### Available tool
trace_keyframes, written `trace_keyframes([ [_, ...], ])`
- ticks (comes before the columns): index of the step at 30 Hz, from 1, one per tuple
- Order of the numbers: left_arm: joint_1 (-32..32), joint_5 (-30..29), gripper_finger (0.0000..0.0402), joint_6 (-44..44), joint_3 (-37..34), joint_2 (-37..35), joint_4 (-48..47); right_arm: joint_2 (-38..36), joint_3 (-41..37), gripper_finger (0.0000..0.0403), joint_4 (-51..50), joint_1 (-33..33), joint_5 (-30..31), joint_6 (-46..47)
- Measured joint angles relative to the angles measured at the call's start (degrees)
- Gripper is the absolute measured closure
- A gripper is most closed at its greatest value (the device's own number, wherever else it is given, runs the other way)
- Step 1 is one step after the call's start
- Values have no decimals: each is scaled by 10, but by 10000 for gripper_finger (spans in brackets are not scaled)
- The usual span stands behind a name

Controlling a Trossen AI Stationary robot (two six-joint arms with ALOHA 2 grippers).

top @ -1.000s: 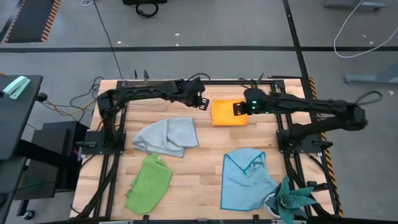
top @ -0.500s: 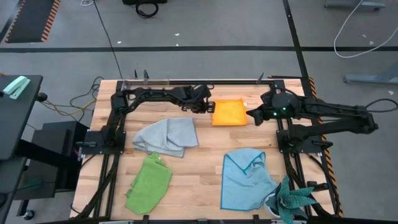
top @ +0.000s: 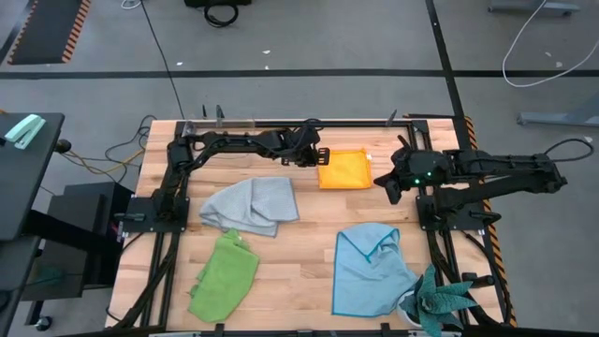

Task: Fold microfiber towels
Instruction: Put the orange microfiber cloth into the transparent bin

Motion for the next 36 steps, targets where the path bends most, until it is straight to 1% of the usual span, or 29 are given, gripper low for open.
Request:
trace_keyframes([
  [9, -4, -1, 377, 9, 0, 0, 50, 7, 0, 393, -3, -10, 0, 1],
  [13, -9, -1, 373, 9, 0, 0, 51, 7, 0, 393, -4, -10, -1, 43],
  [20, -20, -1, 380, 9, 0, 0, 51, 7, 0, 390, -4, -10, -1, 22],
  [26, -28, -1, 388, 10, 0, 0, 55, 7, 0, 391, -4, -10, -1, 35],
  [36, -32, -1, 377, 9, 0, -1, 63, 7, 0, 391, -4, -10, -7, 37],
])
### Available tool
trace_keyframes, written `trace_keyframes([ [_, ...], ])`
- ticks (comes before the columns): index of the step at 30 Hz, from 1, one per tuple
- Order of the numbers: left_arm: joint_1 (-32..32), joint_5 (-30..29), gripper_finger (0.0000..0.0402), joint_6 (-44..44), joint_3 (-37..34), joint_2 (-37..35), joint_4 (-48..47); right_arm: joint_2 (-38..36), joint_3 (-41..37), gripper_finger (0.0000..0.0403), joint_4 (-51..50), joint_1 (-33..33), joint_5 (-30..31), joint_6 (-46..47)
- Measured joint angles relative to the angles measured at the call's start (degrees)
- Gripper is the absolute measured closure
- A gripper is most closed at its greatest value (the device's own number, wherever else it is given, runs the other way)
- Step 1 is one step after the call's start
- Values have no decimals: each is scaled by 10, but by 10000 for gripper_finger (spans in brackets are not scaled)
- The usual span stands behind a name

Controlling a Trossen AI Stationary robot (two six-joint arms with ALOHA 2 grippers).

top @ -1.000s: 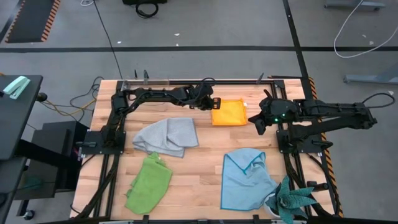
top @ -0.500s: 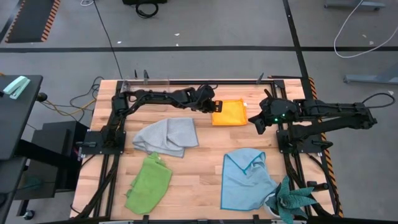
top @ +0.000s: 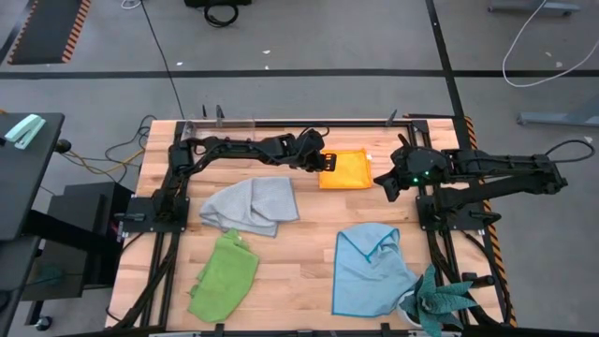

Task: Fold microfiber towels
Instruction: Put the orange microfiber cloth into the transparent bin

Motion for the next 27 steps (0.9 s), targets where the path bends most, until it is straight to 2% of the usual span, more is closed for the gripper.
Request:
trace_keyframes([
  [7, 0, 0, 386, 10, 0, 0, 5, -6, 0, 389, 9, 8, -103, -83],
  [10, -5, -2, 388, 18, 0, 0, -6, -20, 0, 389, 28, 22, -122, -127],
  [16, -10, -47, 383, -60, 0, 0, -138, -68, 0, 391, 74, 51, -147, -153],
  [18, -9, -49, 374, -78, 0, 0, -148, -86, 0, 390, 74, 63, -147, -153],
  [21, -6, -36, 354, -81, 0, 0, -105, -108, 0, 390, 73, 75, -147, -156],
  [25, -5, -31, 316, -119, 1, 8, -49, -122, 0, 391, 73, 81, -147, -153],
  [27, -1, -21, 293, -136, 0, 15, -52, -124, 0, 389, 71, 81, -147, -153],
])
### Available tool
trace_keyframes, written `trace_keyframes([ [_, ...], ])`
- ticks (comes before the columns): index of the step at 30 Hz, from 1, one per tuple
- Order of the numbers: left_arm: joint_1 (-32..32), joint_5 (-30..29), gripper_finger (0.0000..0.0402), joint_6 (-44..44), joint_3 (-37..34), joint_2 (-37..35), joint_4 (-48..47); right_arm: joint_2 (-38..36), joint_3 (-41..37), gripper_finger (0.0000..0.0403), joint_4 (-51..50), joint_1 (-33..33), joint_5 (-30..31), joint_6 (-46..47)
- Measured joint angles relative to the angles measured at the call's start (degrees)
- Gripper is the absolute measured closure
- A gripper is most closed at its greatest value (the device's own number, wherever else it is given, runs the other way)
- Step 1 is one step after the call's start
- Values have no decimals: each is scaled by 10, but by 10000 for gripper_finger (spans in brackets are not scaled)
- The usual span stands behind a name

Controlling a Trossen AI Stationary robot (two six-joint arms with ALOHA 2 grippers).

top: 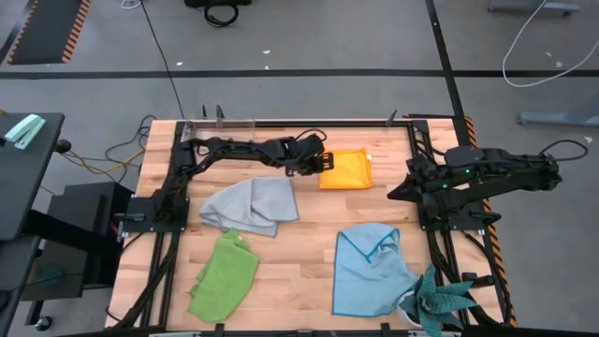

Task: Fold microfiber towels
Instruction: Put the orange microfiber cloth into the transparent bin

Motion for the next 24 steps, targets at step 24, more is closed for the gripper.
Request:
trace_keyframes([
  [24, 25, 77, 169, -52, 8, 59, 35, 3, 0, 291, -11, 0, 0, -4],
])
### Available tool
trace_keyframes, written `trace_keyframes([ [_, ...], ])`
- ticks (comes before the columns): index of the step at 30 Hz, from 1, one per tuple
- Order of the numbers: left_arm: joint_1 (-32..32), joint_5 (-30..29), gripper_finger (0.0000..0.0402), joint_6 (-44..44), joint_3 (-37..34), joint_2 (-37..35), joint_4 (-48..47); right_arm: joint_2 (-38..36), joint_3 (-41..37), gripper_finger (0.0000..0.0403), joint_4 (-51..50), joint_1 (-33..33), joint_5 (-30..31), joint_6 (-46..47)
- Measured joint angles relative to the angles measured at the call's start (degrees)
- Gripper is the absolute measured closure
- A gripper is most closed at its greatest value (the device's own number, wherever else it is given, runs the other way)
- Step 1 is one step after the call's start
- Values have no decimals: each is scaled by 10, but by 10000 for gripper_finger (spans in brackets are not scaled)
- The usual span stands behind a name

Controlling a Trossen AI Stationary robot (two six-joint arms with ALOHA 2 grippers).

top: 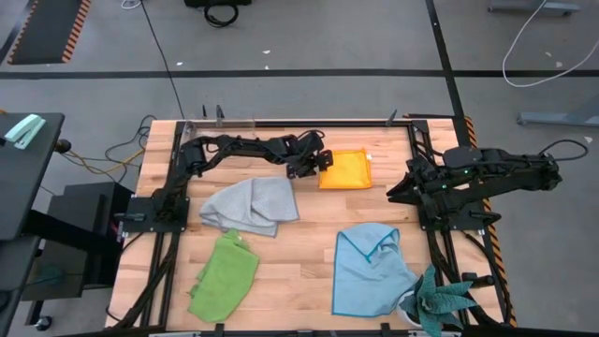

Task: Fold microfiber towels
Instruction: Put the orange microfiber cloth into the transparent bin

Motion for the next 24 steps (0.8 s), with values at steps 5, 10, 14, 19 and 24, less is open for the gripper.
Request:
trace_keyframes([
  [5, -2, 6, 166, 2, 8, 8, 1, 2, 0, 288, -1, 0, 0, 1],
  [10, -2, 6, 169, -2, 8, 10, 13, 2, 0, 288, -2, 0, 0, 5],
  [14, -10, -4, 167, -21, 8, 20, 44, 2, 0, 288, -1, 0, 0, 5],
  [19, -19, -7, 170, -38, 8, 34, 89, 4, 0, 288, 0, 0, 0, 5],
  [24, -22, -7, 173, -39, 8, 37, 102, 9, 0, 288, 0, 0, 0, 7],
])
